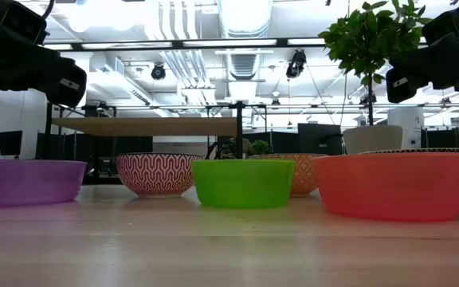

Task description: Place and stack bowls onto a shelf

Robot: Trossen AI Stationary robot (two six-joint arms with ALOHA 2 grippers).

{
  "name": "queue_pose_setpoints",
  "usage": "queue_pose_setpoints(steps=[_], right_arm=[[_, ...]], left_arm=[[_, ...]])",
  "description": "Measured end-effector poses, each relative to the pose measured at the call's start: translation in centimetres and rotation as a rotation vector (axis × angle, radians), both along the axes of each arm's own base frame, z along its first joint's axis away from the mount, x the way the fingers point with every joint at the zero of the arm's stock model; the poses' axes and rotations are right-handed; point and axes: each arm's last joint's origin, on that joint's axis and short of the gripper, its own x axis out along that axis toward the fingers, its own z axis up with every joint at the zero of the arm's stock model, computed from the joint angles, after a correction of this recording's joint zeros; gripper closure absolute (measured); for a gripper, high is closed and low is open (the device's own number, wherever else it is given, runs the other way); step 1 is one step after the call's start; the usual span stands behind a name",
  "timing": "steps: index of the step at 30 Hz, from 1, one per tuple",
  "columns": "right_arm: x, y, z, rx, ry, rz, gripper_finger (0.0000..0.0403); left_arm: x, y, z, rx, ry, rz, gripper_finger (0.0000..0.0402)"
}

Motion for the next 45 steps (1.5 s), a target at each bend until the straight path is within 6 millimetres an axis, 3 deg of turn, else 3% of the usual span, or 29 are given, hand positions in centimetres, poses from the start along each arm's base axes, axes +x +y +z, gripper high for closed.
queue_pose_setpoints(steps=[36, 45], right_arm=[[0.0, 0.0, 0.0, 0.000, 0.000, 0.000, 0.0394], [0.0, 0.0, 0.1, 0.046, 0.004, 0.001, 0.0394]], left_arm=[[0.1, 0.1, 0.3, 0.041, -0.047, 0.046, 0.0329], [-0.3, 0.1, 4.1, -0.412, -0.316, -0.007, 0.0329]])
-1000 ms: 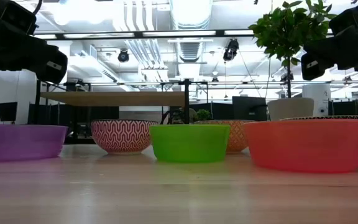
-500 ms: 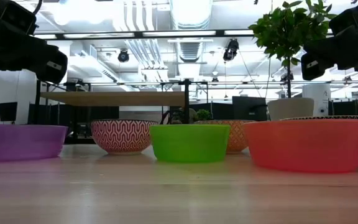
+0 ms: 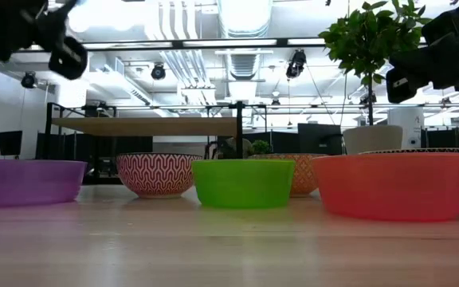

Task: Place and stack bowls onto a shelf
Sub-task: Put the blue bowl on the shelf

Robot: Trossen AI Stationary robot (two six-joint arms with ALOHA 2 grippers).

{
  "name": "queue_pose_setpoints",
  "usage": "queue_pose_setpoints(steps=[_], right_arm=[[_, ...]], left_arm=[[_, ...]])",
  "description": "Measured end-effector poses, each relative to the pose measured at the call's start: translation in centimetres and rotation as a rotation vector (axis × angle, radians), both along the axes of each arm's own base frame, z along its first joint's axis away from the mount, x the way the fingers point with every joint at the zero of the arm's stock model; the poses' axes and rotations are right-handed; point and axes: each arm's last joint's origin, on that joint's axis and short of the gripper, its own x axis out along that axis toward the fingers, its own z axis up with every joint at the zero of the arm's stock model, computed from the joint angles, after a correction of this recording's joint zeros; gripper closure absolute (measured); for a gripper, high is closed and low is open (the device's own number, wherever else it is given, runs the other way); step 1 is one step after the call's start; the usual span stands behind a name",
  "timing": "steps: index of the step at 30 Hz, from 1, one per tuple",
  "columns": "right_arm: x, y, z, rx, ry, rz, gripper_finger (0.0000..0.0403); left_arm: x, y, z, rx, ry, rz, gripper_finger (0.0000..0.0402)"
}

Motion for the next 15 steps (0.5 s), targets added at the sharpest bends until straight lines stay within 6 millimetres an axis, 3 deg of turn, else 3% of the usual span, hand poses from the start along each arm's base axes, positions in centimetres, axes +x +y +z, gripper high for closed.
queue_pose_setpoints(steps=[3, 8, 15], right_arm=[[0.0, 0.0, 0.0, 0.186, 0.042, 0.004, 0.0394], [0.0, 0.0, 0.1, 0.547, 0.122, 0.017, 0.0394], [0.0, 0.0, 0.1, 0.590, 0.128, 0.023, 0.0394]], left_arm=[[-0.1, 0.0, 0.9, -0.026, -0.092, -0.008, 0.0329], [0.6, -0.2, 0.8, -0.010, -0.085, -0.004, 0.0329], [2.0, -0.2, 0.4, -0.021, -0.058, 0.059, 0.0329]])
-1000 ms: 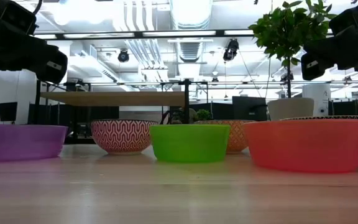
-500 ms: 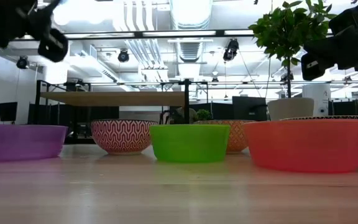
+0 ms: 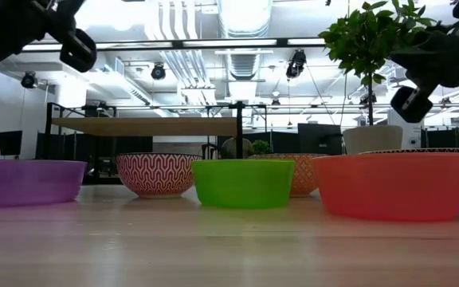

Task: Place and stack bowls onto a shelf
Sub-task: Put the blue bowl on the shelf

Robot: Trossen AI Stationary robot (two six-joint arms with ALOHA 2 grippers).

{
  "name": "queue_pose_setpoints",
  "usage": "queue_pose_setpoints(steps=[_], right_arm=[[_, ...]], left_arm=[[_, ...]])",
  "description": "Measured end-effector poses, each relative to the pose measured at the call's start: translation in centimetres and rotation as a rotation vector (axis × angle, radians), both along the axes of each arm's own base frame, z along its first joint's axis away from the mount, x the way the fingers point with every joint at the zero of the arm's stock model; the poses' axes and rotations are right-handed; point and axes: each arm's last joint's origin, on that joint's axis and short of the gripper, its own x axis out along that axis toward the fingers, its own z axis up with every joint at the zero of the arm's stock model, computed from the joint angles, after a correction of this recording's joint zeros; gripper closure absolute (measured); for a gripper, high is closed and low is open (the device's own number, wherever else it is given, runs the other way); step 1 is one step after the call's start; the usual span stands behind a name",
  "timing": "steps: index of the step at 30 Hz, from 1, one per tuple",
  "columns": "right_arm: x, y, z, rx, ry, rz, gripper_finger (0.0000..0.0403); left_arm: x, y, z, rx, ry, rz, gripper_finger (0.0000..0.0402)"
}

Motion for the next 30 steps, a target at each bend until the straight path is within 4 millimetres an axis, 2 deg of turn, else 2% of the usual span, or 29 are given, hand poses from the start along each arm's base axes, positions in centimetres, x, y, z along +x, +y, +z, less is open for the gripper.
queue_pose_setpoints(steps=[5, 11, 17, 21, 24, 30], right_arm=[[0.0, -0.1, 0.2, -0.074, -0.038, -0.028, 0.0394], [-0.2, 0.0, 1.7, -0.226, -0.208, -0.042, 0.0394], [-0.4, 0.1, 2.5, -0.291, -0.301, -0.052, 0.0394], [-0.6, 0.3, 3.0, -0.310, -0.352, -0.045, 0.0394], [-0.7, 0.5, 3.4, -0.326, -0.405, -0.032, 0.0394], [-1.2, 0.9, 5.3, -0.369, -0.487, -0.024, 0.0394]], left_arm=[[1.3, -0.1, 0.8, -0.013, 0.038, 0.045, 0.0329], [3.3, -0.4, 3.1, -0.011, 0.041, 0.049, 0.0329], [6.5, -0.9, 5.1, 0.050, 0.107, 0.068, 0.0329], [9.2, -1.3, 6.1, 0.044, 0.274, 0.055, 0.0329], [10.7, -1.5, 6.8, 0.028, 0.450, 0.106, 0.0329], [12.1, -1.6, 8.4, 0.106, 0.733, 0.189, 0.0329]])
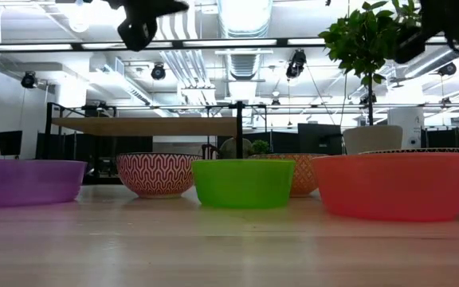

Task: Place and stack bowls onto a shelf
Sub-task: Put the blue bowl on the shelf

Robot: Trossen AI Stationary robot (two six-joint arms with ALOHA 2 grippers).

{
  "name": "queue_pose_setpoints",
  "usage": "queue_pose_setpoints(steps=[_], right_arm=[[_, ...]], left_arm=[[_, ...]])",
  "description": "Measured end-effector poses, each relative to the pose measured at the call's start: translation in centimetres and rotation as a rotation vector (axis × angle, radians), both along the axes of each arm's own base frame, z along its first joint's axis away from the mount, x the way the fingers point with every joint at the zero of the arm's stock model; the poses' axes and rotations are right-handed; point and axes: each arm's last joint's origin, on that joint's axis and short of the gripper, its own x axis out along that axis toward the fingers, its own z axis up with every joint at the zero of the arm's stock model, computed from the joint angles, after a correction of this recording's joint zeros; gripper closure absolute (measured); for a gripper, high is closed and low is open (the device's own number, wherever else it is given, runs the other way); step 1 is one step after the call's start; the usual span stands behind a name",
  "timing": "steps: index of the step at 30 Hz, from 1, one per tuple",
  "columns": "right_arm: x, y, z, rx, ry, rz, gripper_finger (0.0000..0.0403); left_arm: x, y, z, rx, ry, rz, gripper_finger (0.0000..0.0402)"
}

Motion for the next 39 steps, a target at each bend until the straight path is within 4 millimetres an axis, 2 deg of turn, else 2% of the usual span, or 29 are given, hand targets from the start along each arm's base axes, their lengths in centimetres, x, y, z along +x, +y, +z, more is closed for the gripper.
queue_pose_setpoints(steps=[7, 15, 19, 24, 34, 39], right_arm=[[0.1, 0.0, 3.1, -0.038, 0.019, -0.014, 0.0394], [2.0, -0.8, 5.5, -0.052, 0.157, -0.038, 0.0394], [2.8, -1.1, 6.3, -0.071, 0.182, -0.047, 0.0394], [3.7, -1.4, 6.9, -0.075, 0.205, -0.050, 0.0394], [4.6, -1.8, 7.5, -0.041, 0.236, -0.058, 0.0394], [4.7, -1.8, 7.2, -0.112, 0.240, -0.073, 0.0394]], left_arm=[[1.4, -1.0, 0.3, 0.079, 0.301, 0.038, 0.0329], [2.5, -1.4, -0.7, 0.214, 0.646, -0.017, 0.0329], [3.3, -1.9, -1.4, 0.211, 0.715, -0.110, 0.0329], [4.1, -2.1, -2.3, 0.204, 0.771, -0.119, 0.0320], [6.0, -2.5, -5.2, 0.191, 0.894, -0.090, 0.0232], [6.8, -2.6, -7.1, 0.227, 0.958, -0.077, 0.0217]])
